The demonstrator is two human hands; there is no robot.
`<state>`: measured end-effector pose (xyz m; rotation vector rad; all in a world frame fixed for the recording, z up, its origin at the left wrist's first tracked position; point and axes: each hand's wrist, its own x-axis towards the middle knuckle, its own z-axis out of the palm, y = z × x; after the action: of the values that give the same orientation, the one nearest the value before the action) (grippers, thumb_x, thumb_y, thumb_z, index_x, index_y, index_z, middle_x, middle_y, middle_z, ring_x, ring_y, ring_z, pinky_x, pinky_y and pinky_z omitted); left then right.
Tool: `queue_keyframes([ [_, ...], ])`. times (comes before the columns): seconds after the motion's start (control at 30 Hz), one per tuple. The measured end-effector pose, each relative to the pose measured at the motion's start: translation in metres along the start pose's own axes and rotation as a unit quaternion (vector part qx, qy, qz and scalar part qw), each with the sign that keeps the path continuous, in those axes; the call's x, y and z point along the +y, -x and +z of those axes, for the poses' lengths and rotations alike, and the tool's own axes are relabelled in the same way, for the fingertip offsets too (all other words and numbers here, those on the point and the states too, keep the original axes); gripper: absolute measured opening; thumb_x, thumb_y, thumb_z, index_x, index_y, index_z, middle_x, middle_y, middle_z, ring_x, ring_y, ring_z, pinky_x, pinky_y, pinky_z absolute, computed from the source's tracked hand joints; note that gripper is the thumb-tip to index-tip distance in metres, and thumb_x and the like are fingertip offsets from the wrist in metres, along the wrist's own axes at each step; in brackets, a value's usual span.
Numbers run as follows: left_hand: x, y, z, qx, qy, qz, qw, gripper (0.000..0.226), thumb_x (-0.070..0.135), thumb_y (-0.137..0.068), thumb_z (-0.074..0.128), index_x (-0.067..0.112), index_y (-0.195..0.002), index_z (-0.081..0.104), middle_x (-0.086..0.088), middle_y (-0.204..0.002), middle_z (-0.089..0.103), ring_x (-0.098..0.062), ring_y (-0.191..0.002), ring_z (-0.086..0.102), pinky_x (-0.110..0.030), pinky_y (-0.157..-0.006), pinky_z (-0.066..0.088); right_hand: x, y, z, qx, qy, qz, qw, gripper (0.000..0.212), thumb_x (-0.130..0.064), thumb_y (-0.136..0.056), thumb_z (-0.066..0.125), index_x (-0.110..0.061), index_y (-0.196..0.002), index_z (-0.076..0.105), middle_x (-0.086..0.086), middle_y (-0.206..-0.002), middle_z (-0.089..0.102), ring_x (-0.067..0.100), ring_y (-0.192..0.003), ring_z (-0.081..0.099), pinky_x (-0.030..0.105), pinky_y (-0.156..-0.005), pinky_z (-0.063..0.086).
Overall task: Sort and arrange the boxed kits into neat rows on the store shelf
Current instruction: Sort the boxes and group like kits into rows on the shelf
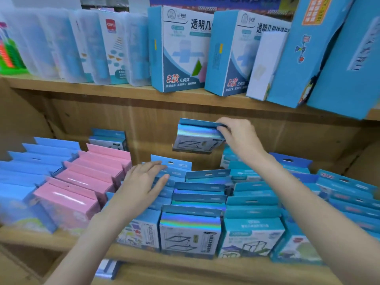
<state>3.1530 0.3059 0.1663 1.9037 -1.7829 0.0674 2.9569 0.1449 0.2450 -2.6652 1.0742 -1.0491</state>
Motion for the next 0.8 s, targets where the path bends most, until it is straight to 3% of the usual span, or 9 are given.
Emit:
queue_keyframes([
  [0.17,0.032,-0.004,0.005,0.035,0.046,0.091,0.994,0.053,0.049,-0.091,0.030,0.011,-0.112,0.062,-0.003,-0.115,0.063,-0.027,-0.101,0.060,-0.050,-0.090,0.045,0.029,0.076,-0.082,0.147,0.014,0.033,0.988,0.014,-0.010,-0.087,0.055,-0.005,-0.095,0.066,-0.002,-0.081,0.061,0.012,-0.073,0.058,0.016,-0.065,0.035],
  [0.27,0.063,-0.006,0.014,0.015,0.071,0.167,0.983,0.055,0.054,-0.092,0.028,0.015,-0.114,0.060,0.001,-0.118,0.061,-0.020,-0.104,0.056,-0.044,-0.095,0.040,0.044,0.114,-0.126,0.184,0.019,0.075,0.980,0.022,-0.020,-0.086,0.051,-0.007,-0.098,0.065,-0.003,-0.085,0.060,-0.010,-0.067,0.052,0.009,-0.068,0.038],
  [0.37,0.088,-0.008,0.026,-0.026,0.089,0.235,0.967,0.058,0.059,-0.091,0.026,0.019,-0.119,0.058,0.004,-0.123,0.058,-0.015,-0.112,0.050,-0.039,-0.098,0.035,0.052,0.148,-0.163,0.190,0.026,0.112,0.975,0.024,-0.025,-0.087,0.048,-0.011,-0.101,0.062,0.000,-0.090,0.060,-0.013,-0.070,0.051,0.014,-0.073,0.044],
  [0.5,0.105,-0.013,0.044,-0.061,0.094,0.247,0.963,0.067,0.065,-0.088,0.020,0.020,-0.118,0.058,0.006,-0.125,0.057,-0.016,-0.118,0.049,-0.040,-0.102,0.032,0.053,0.188,-0.198,0.184,0.072,0.155,0.968,0.018,-0.012,-0.087,0.050,-0.004,-0.099,0.061,0.003,-0.091,0.057,-0.013,-0.077,0.053,-0.003,-0.069,0.036],
  [0.57,0.106,-0.016,0.048,-0.067,0.110,0.235,0.963,0.060,0.061,-0.088,0.025,0.020,-0.116,0.059,0.008,-0.122,0.057,-0.017,-0.117,0.051,-0.041,-0.101,0.034,0.052,0.204,-0.204,0.160,0.080,0.168,0.969,0.017,-0.015,-0.085,0.050,-0.005,-0.094,0.060,0.002,-0.086,0.058,-0.006,-0.072,0.056,-0.003,-0.063,0.037],
  [0.63,0.099,-0.015,0.046,-0.065,0.110,0.237,0.963,0.056,0.059,-0.090,0.027,0.021,-0.114,0.060,0.007,-0.118,0.059,-0.019,-0.112,0.054,-0.046,-0.098,0.037,0.049,0.215,-0.203,0.116,0.064,0.162,0.978,0.005,-0.013,-0.086,0.053,-0.011,-0.089,0.057,0.003,-0.076,0.058,-0.013,-0.064,0.055,-0.003,-0.058,0.037],
  [0.7,0.084,-0.009,0.041,-0.044,0.084,0.251,0.963,0.060,0.064,-0.090,0.026,0.020,-0.112,0.061,0.005,-0.116,0.062,-0.020,-0.106,0.057,-0.052,-0.094,0.040,0.043,0.219,-0.198,0.066,0.069,0.138,0.986,0.007,-0.024,-0.087,0.050,-0.019,-0.087,0.055,0.001,-0.074,0.059,-0.013,-0.068,0.054,0.004,-0.059,0.039],
  [0.8,0.053,0.004,0.027,-0.007,0.023,0.226,0.974,0.068,0.073,-0.084,0.027,0.022,-0.111,0.062,0.004,-0.117,0.062,-0.011,-0.109,0.051,-0.052,-0.100,0.032,0.033,0.207,-0.187,0.034,0.028,0.115,0.992,0.007,-0.029,-0.086,0.048,-0.028,-0.085,0.056,-0.005,-0.079,0.062,0.005,-0.073,0.058,0.013,-0.062,0.041],
])
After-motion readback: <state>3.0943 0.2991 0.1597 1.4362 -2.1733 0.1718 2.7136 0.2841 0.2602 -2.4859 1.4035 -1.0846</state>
